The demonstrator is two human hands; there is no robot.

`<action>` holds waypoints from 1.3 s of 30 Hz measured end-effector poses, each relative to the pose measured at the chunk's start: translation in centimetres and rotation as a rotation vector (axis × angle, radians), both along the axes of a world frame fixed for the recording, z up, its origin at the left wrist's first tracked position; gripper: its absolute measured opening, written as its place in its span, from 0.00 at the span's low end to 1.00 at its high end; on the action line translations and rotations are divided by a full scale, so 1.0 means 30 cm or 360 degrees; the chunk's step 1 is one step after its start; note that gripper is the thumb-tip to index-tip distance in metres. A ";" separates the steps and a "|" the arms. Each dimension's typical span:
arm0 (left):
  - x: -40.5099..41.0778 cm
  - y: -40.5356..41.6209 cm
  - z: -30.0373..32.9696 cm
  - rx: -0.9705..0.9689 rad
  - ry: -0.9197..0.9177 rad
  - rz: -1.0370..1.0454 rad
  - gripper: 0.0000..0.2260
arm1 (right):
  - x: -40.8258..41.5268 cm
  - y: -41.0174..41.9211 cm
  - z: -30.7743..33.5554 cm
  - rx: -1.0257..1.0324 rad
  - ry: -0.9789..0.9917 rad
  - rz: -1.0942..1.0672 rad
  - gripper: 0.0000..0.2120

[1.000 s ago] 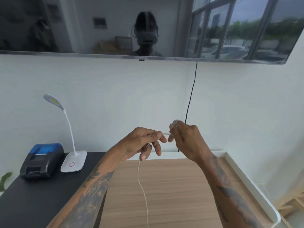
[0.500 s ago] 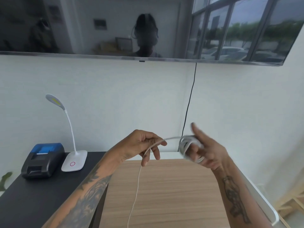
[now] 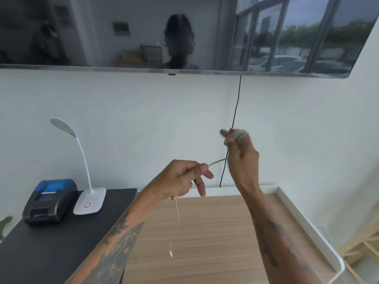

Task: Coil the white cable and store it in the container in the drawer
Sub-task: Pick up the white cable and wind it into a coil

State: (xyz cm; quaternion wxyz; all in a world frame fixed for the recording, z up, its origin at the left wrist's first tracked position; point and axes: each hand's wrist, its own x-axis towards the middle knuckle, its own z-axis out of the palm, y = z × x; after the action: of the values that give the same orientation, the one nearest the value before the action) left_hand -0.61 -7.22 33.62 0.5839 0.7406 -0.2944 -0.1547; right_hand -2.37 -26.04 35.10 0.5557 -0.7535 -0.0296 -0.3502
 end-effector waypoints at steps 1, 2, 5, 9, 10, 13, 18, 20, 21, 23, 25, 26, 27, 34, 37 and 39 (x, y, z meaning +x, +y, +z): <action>0.007 0.015 0.010 -0.0027 0.0014 0.0032 0.19 | 0.004 -0.006 -0.019 -0.0413 0.0091 -0.0061 0.11; 0.014 0.030 0.021 -0.0037 0.0024 0.0055 0.19 | 0.003 -0.018 -0.036 -0.0695 0.0244 -0.0010 0.17; 0.026 0.063 0.034 0.0000 0.0050 0.0055 0.18 | -0.025 -0.056 -0.082 -0.0843 0.0717 0.0420 0.35; 0.026 0.063 0.016 -0.0040 0.0111 0.0026 0.19 | -0.057 -0.088 -0.075 -0.0497 0.1000 0.0758 0.42; 0.027 0.060 0.012 -0.0048 0.0114 0.0022 0.20 | -0.062 -0.099 -0.064 -0.0387 0.1046 0.0877 0.41; 0.029 0.047 0.004 -0.0043 0.0100 -0.0011 0.20 | -0.090 -0.119 -0.041 0.0072 0.1111 0.1356 0.32; 0.011 0.009 -0.021 -0.0087 0.0148 -0.0086 0.21 | -0.144 -0.059 -0.025 0.1757 0.0518 0.2054 0.15; 0.005 0.001 -0.031 -0.0054 0.0153 -0.0077 0.20 | -0.126 -0.041 -0.001 0.2252 0.0147 0.1925 0.16; 0.004 0.000 -0.033 -0.0027 0.0154 -0.0078 0.20 | -0.113 -0.036 0.016 0.2188 0.0021 0.1753 0.18; 0.003 -0.001 -0.030 0.0021 0.0161 -0.0102 0.20 | -0.092 -0.020 0.036 0.1369 -0.0021 0.1090 0.20; 0.001 -0.002 -0.012 0.0051 0.0140 -0.0133 0.19 | -0.072 -0.007 0.016 0.0291 -0.0014 0.0319 0.17; 0.001 -0.002 0.001 0.0058 0.0111 -0.0139 0.18 | -0.061 -0.001 0.006 -0.0100 -0.0002 0.0146 0.16; 0.002 0.002 0.015 0.0066 0.0073 -0.0128 0.18 | -0.051 0.006 -0.008 -0.0421 0.0063 0.0096 0.15; 0.037 0.048 0.046 0.0208 -0.0146 0.0105 0.17 | -0.060 -0.037 -0.071 -0.0433 0.0934 0.1007 0.34; 0.040 0.035 0.031 0.0117 -0.0180 0.0149 0.16 | -0.051 -0.038 -0.075 -0.0086 0.0932 0.1233 0.31; 0.045 0.027 0.022 0.0106 -0.0243 0.0255 0.16 | -0.050 -0.042 -0.082 0.0117 0.0905 0.1355 0.27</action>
State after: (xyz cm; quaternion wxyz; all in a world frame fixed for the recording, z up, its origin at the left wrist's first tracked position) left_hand 0.72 -6.42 34.29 0.5454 0.7903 -0.2727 -0.0604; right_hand -3.87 -27.30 32.64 0.6614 -0.7200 -0.1692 0.1250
